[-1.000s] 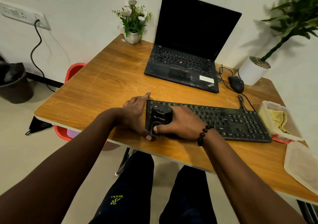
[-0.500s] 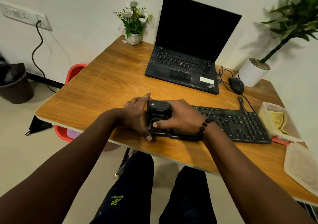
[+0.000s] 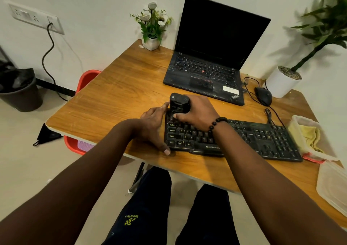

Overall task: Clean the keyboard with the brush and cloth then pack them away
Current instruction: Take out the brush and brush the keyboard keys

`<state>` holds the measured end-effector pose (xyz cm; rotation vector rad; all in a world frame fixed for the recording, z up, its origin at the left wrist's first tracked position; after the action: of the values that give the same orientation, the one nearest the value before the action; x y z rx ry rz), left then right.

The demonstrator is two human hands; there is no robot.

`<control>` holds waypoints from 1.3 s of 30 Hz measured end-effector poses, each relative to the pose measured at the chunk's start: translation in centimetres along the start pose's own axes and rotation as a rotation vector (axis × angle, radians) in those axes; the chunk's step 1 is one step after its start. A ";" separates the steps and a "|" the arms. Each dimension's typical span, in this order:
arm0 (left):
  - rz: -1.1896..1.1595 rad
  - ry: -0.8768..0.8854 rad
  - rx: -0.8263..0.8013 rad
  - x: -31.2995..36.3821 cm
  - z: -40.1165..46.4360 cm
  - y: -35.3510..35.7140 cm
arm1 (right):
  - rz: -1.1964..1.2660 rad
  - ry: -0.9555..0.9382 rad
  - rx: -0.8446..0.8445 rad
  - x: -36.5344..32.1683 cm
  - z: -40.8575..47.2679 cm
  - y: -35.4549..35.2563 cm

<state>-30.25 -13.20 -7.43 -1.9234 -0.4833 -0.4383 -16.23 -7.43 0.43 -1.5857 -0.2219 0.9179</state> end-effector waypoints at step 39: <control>-0.041 0.045 -0.005 -0.3 0.2 0.1 | -0.146 0.368 -0.072 15.7 -3.5 -7.7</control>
<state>-30.48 -13.12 -7.74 -1.9075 -0.4938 -0.5091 -0.73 1.46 0.53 -1.7490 -0.1093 0.4987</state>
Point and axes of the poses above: each hand's wrist, its own z-axis towards the middle knuckle, its own y-axis out of the palm, x = y × z, the point moved 4 cm from there along z, towards the middle knuckle, and after that the axes turned 1 degree about -y, right-handed, at the moved point
